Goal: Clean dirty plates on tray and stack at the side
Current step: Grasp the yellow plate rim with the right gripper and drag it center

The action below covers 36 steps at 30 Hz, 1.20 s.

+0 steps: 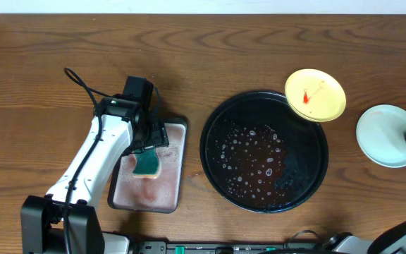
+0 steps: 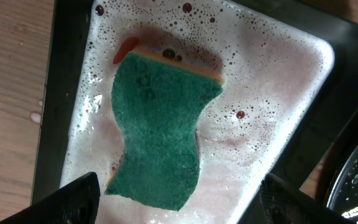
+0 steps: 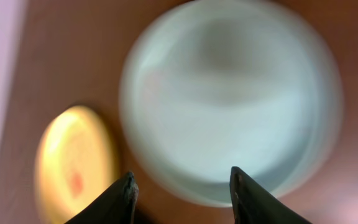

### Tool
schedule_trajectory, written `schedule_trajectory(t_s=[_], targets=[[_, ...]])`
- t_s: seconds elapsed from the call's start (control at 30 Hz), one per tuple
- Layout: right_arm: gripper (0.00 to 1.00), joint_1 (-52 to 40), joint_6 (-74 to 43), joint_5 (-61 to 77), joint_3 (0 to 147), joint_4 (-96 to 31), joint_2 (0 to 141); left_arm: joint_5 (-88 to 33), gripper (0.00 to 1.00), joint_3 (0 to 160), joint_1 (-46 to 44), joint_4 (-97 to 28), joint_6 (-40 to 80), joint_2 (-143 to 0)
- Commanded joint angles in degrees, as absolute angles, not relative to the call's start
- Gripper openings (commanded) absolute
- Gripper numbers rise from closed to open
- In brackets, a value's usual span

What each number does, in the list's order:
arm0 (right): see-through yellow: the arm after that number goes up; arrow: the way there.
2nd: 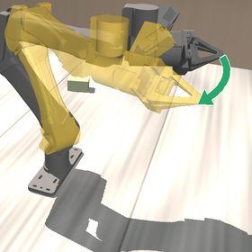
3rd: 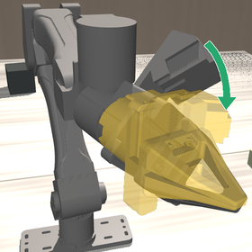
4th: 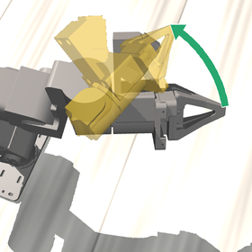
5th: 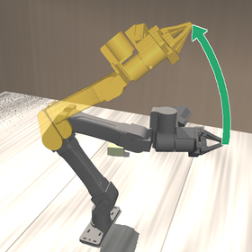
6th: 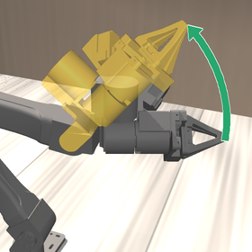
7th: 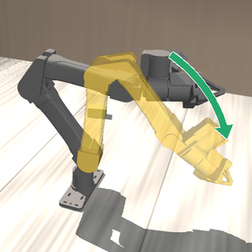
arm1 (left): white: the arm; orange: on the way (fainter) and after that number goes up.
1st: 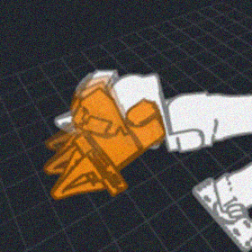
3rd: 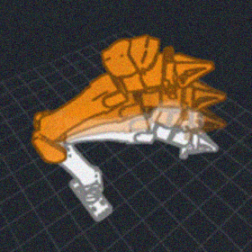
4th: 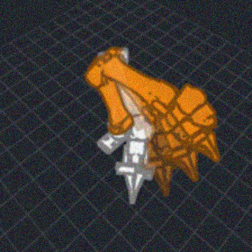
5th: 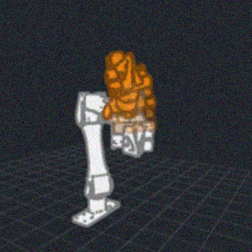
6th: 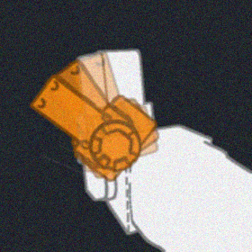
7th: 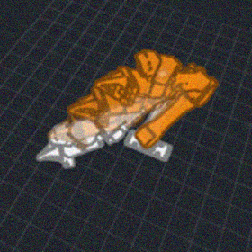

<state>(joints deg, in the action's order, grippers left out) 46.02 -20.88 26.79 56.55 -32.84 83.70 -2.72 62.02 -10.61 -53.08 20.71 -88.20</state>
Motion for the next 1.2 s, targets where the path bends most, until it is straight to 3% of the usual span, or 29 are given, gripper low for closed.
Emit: schedule_trajectory(t_s=[0.0,0.3,0.5,0.7,0.8,0.83,0.9,1.17], targets=[[0.45,36.3,-13.6,33.2,57.4,-33.8,77.6,-2.6,0.83,62.1,-10.4,-53.2,20.4,-88.1],[0.5,11.0,-10.5,3.2,57.4,-33.4,80.7,-2.6,0.83,62.1,-10.4,-53.2,20.4,-88.1],[0.55,9.6,-12.2,-1.5,57.4,-24.3,91.8,-2.6,0.83,62.1,-10.4,-53.2,20.4,-88.1],[0.55,12.2,-19.8,4.9,57.4,-18.2,100.9,-2.6,0.83,62.1,-10.4,-53.2,20.4,-88.1],[0.47,12.8,-25.0,7.2,57.4,-17.6,104.2,-2.6,0.84,62.1,-10.4,-53.2,20.4,-88.1],[0.37,12.9,-25.8,7.8,57.4,-17.3,104.9,-2.6,0.84,62.1,-10.4,-53.2,20.4,-88.1],[0.01,12.9,-26.7,9.7,57.4,-17.4,105.8,-2.6,0.83,62.1,-10.4,-53.2,20.4,-88.1],[0.01,13.1,-24.2,10.8,57.4,-21.7,100.1,-2.6,0.83,62.1,-10.4,-53.2,20.4,-88.1]])
